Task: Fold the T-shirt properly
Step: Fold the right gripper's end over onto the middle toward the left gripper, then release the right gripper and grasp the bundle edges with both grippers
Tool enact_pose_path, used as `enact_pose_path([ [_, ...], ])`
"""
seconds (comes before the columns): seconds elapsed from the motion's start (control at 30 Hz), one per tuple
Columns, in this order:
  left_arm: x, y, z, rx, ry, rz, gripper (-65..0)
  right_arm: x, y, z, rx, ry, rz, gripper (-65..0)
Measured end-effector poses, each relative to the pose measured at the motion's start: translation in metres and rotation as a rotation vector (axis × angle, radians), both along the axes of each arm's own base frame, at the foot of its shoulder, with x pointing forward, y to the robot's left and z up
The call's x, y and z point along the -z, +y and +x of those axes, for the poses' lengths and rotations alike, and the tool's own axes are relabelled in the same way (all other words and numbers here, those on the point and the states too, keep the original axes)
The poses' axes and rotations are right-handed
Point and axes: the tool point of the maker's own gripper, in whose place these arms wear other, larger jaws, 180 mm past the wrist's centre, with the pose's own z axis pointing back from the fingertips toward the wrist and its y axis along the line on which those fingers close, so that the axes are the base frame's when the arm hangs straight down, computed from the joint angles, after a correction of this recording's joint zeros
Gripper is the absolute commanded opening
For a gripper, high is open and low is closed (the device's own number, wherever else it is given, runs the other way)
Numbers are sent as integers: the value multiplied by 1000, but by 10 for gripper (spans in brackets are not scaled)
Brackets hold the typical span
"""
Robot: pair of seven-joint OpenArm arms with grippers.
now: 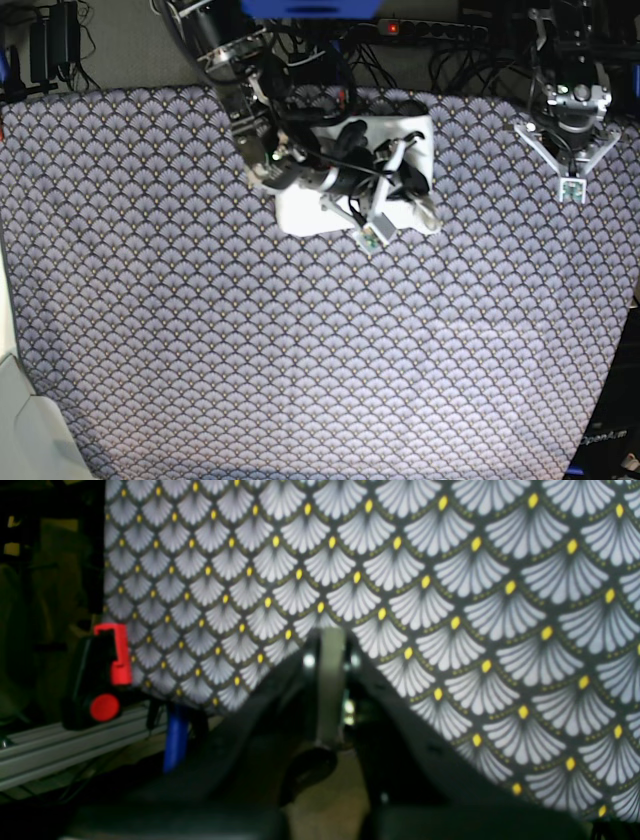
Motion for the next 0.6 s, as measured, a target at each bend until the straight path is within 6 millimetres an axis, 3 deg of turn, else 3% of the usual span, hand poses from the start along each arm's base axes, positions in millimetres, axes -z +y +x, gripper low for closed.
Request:
enact_pose_path([
  [0.17, 0, 0, 0, 0, 0, 0, -646, 1, 0, -1, 2, 2, 2, -639],
  [0.43, 0, 0, 0, -1, 0, 0, -646, 0, 9, -12, -37, -1, 3, -316],
  [0.5, 0, 0, 0, 0, -1, 1, -646, -8, 19, -22, -76, -25, 10, -264],
  [0.6, 1, 1, -3, -1, 7, 1, -646, -41, 37, -32, -139, -111, 65, -251],
])
